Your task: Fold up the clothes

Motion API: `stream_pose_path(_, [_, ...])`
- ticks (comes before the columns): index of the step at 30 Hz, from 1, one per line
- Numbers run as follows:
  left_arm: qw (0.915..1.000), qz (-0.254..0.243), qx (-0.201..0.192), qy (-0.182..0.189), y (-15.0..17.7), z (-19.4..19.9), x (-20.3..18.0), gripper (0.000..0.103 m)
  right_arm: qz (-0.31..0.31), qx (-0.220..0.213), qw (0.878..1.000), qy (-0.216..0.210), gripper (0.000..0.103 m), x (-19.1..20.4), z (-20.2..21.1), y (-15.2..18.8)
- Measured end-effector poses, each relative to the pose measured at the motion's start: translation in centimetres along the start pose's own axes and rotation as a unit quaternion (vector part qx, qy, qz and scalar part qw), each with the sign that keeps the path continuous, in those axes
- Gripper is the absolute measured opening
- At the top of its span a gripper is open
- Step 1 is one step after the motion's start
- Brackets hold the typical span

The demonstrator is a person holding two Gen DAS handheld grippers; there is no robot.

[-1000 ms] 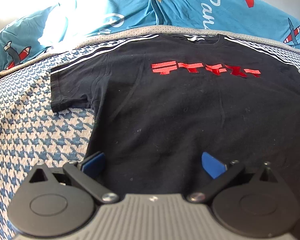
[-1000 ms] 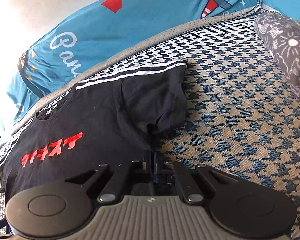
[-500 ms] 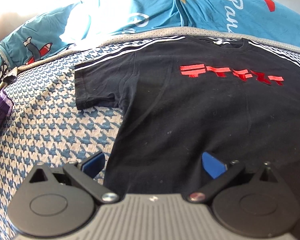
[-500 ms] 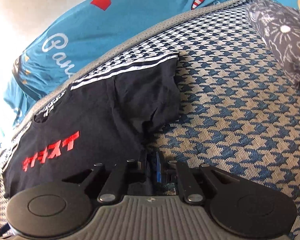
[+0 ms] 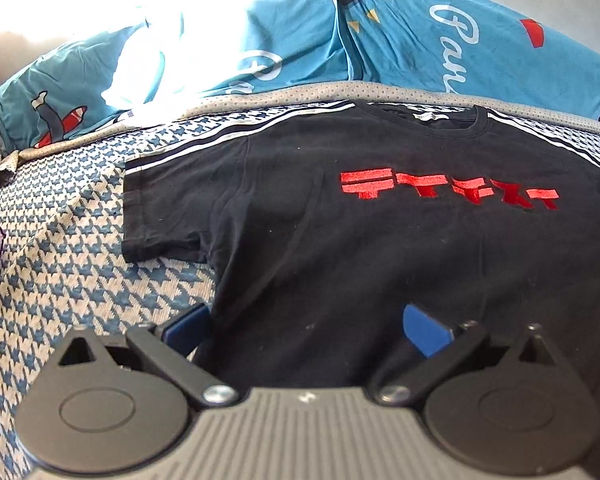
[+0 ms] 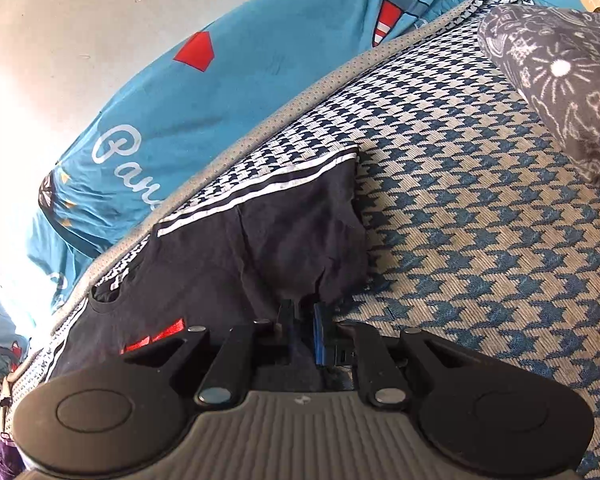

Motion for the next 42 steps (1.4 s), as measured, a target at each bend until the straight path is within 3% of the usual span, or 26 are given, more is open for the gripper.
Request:
stream_pose_path(11, [0.9994, 0.004, 0.032, -0.011, -2.4, -1.8, -0.5, 0.103, -0.011, 0.004, 1.000, -0.014, 0.011, 0.8, -2.2, -1.1])
stream_pose_path(16, [0.9978, 0.012, 0.064, -0.015, -3.4, -3.3, -0.3, 0.103, -0.015, 0.027, 0.999, 0.027, 0.010, 0.4, -4.1, -1.0])
stream_pose_path(20, [0.9960, 0.024, 0.086, -0.004, -3.7, -4.3, 0.2, 0.103, -0.032, 0.021, 0.999, 0.025, 0.011, 0.4, -3.8, -1.4])
stream_pose_path(23, [0.9949, 0.020, 0.099, 0.002, -4.1, -4.6, 0.4, 0.103, -0.029, -0.011, 0.999, 0.018, 0.018, 0.3, -2.7, -2.4])
stream_pose_path(28, [0.9963, 0.013, 0.084, 0.012, -5.2, -4.4, 0.9, 0.103, -0.056, -0.046, 0.997, 0.037, 0.027, -1.5, -1.5, -4.0])
stream_pose_path(34, [0.9956, 0.040, 0.080, 0.028, -5.9, -4.5, 1.8, 0.103, -0.113, -0.043, 0.992, 0.047, 0.032, -4.2, -1.6, -4.6])
stream_pose_path(42, [0.9958, 0.033, 0.077, 0.037, -5.5, -4.6, 0.9, 0.103, -0.127, -0.041, 0.991, 0.033, 0.036, -4.6, -2.7, -4.8])
Point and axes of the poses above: each gripper's, at about its wrist camera, not at the fingertips, and z roughly against the way its jaws point, x to its left, y to its underside, the point moved 1 cm from there along -z, roughly the way its jaws point, and after that the axes turned 6 degrees about -y, right-handed, at the moved point
